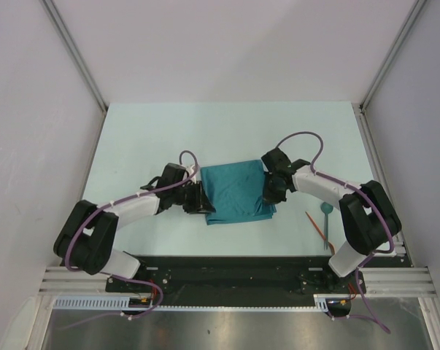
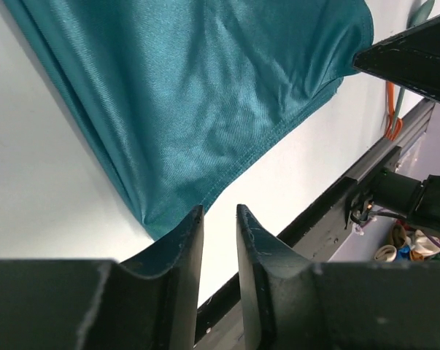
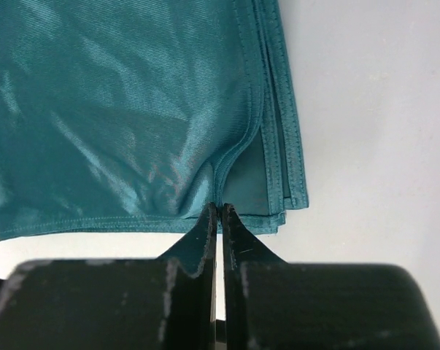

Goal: Fold the napkin into a case and place the utensils inside
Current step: Pick up the top corner of the square-folded napkin from the center of the board, then fold the upper triangle-folded napkin at the center of the board, then smooth out the upper triangle-folded napkin at the center of the board.

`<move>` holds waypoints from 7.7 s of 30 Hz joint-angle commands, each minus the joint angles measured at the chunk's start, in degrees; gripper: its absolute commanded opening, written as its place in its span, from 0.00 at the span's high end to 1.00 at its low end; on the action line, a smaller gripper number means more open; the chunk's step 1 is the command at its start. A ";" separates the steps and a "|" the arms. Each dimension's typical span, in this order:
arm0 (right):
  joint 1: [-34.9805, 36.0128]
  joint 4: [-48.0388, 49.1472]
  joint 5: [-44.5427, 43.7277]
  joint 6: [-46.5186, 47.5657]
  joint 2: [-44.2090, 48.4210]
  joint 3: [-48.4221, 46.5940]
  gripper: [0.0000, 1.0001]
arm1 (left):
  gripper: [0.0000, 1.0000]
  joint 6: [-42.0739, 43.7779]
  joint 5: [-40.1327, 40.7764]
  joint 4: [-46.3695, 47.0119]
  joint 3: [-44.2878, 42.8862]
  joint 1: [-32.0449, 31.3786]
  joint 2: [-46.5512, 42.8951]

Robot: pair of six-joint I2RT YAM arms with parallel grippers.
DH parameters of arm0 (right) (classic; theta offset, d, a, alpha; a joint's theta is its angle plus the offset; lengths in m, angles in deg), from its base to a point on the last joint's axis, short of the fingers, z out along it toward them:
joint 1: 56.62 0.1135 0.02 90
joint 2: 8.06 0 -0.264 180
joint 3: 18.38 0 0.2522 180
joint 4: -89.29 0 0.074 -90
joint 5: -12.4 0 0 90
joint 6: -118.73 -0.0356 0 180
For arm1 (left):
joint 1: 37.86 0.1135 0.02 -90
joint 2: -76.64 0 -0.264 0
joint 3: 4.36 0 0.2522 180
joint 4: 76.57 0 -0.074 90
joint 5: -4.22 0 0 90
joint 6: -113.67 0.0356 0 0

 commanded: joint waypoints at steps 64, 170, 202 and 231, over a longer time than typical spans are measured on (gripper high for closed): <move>-0.26 33.41 35.00 1.29 -37.62 -35.06 1.00 | 0.73 -4.97 6.60 0.23 5.75 0.24 -8.91; -15.99 42.20 39.13 -0.73 -25.47 -18.18 0.75 | 0.82 -4.44 7.04 8.22 8.12 0.86 2.77; -13.81 26.27 31.30 7.72 -17.06 -18.73 0.61 | 0.68 -9.72 -3.95 7.41 -12.34 4.99 9.59; 19.15 1.17 1.37 13.07 -20.47 -30.46 0.37 | 0.46 -3.65 8.05 -10.65 -21.68 16.85 1.74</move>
